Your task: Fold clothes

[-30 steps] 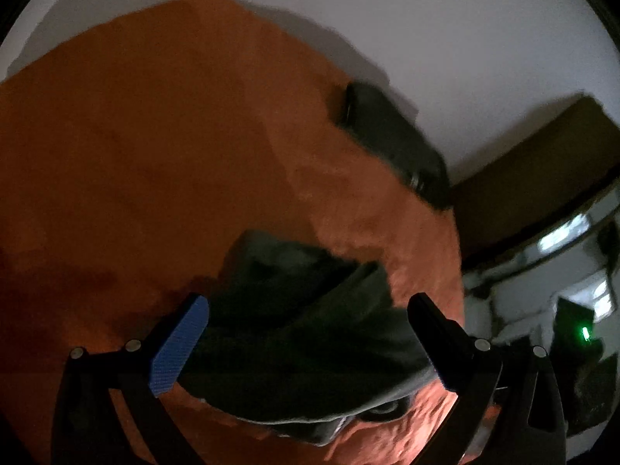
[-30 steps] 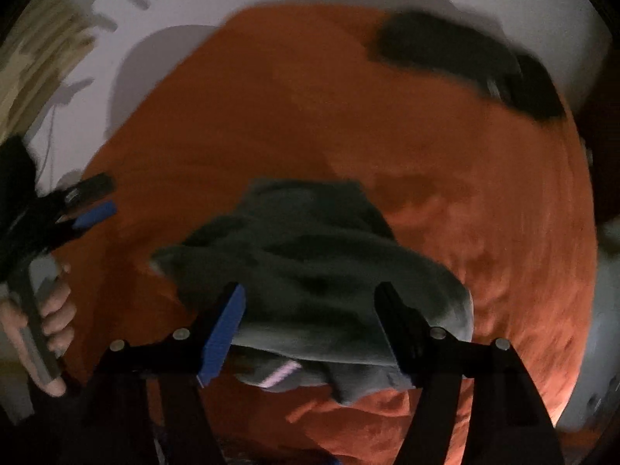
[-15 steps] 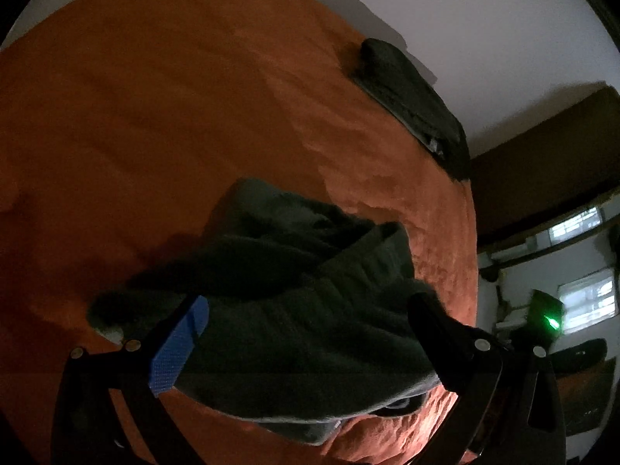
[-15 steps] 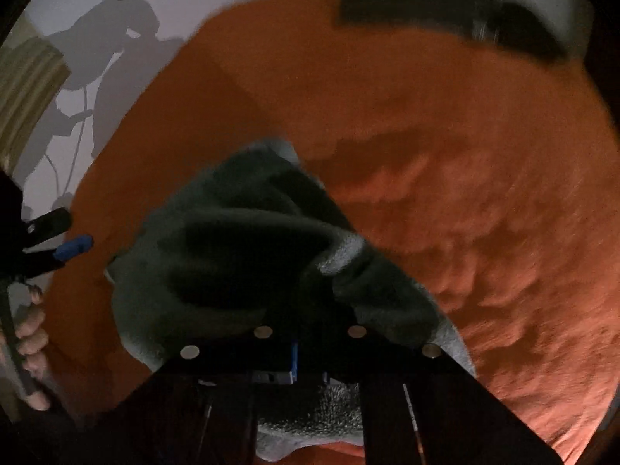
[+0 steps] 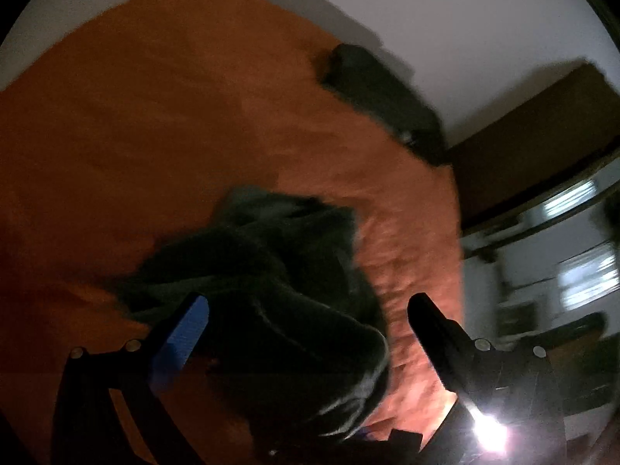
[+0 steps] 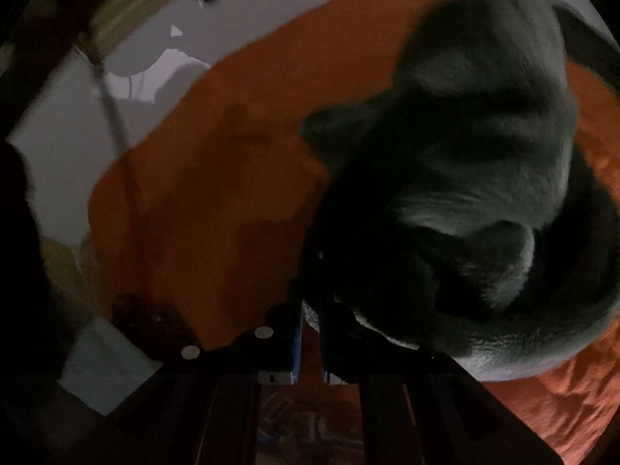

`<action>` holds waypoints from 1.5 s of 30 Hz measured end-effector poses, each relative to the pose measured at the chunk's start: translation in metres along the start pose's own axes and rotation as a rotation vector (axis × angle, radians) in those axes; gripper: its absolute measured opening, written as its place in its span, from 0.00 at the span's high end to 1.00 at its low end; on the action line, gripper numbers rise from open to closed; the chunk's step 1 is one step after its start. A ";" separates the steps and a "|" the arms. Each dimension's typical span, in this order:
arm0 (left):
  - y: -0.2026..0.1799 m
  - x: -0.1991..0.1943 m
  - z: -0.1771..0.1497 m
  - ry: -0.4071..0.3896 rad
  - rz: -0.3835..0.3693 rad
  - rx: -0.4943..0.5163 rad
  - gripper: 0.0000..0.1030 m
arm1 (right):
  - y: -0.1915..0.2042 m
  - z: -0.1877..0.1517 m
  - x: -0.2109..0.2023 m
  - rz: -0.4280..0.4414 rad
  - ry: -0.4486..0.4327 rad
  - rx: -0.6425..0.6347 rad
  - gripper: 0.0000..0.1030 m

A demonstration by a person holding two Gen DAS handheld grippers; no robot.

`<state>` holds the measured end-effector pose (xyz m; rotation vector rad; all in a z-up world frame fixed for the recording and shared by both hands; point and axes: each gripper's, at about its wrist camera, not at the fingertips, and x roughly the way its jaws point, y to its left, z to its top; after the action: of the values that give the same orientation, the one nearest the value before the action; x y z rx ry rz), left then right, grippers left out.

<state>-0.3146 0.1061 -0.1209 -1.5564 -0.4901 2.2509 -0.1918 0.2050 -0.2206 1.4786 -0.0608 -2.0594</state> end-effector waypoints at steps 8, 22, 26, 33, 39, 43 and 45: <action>0.020 0.031 -0.044 0.083 0.122 -0.032 0.01 | -0.032 -0.005 -0.054 0.073 -0.206 0.104 0.46; -0.002 0.017 -0.066 0.038 0.080 0.022 0.01 | -0.140 0.001 -0.129 0.100 -0.449 0.398 0.37; -0.016 0.016 -0.072 0.053 0.069 0.049 0.01 | -0.122 -0.010 -0.089 0.133 -0.396 0.346 0.37; -0.017 0.012 -0.072 0.065 0.049 0.059 0.01 | -0.063 -0.010 -0.079 0.318 -0.376 0.109 0.37; -0.018 0.018 -0.074 0.122 -0.006 -0.006 0.01 | -0.051 -0.004 -0.076 0.283 -0.374 0.056 0.37; -0.037 0.022 -0.077 0.139 -0.003 0.054 0.01 | -0.051 -0.001 -0.068 0.273 -0.363 0.037 0.37; -0.040 0.030 -0.081 0.149 0.017 0.069 0.01 | -0.044 -0.002 -0.068 0.252 -0.357 0.012 0.37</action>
<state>-0.2445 0.1620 -0.1533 -1.6832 -0.3546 2.1202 -0.1959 0.2751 -0.1801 1.0332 -0.3815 -2.0879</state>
